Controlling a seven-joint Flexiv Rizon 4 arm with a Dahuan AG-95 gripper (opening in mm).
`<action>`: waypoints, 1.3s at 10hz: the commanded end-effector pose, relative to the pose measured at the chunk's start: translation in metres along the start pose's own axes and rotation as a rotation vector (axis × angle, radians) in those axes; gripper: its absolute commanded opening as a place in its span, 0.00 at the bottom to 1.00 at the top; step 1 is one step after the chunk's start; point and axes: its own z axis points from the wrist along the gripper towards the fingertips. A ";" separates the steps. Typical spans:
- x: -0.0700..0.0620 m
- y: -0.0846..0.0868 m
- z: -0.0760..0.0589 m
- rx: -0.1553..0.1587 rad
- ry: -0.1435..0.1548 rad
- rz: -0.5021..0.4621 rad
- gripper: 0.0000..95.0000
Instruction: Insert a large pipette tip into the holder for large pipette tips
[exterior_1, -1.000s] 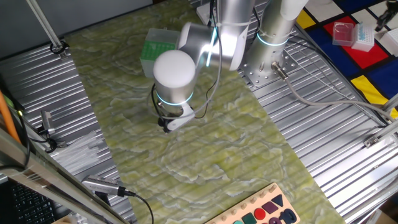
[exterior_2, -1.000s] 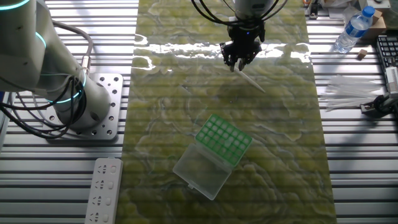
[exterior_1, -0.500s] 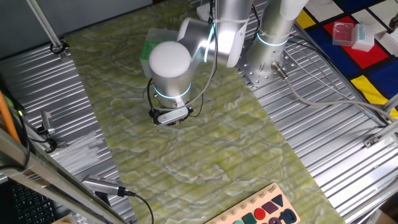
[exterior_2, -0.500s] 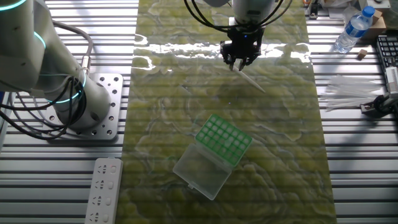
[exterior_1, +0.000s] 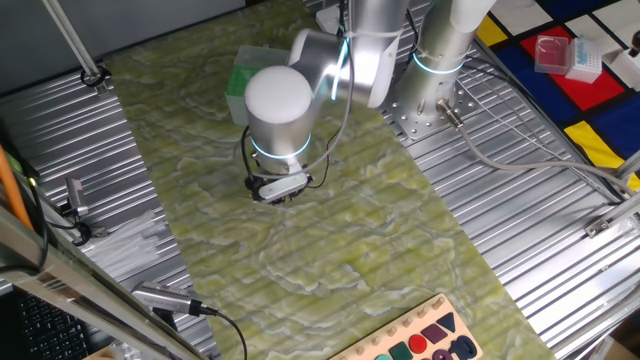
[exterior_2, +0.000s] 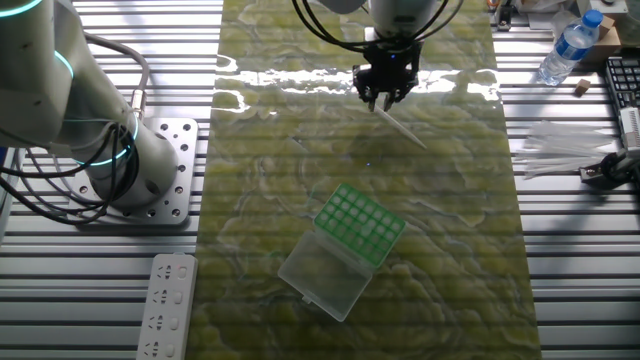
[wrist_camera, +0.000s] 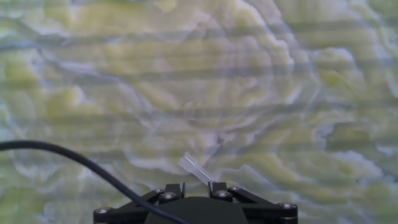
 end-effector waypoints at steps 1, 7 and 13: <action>0.000 0.000 0.001 0.025 0.039 -0.128 0.20; 0.002 0.008 0.004 -0.012 0.032 -0.112 0.00; -0.001 0.013 0.016 -0.030 -0.015 -0.120 0.00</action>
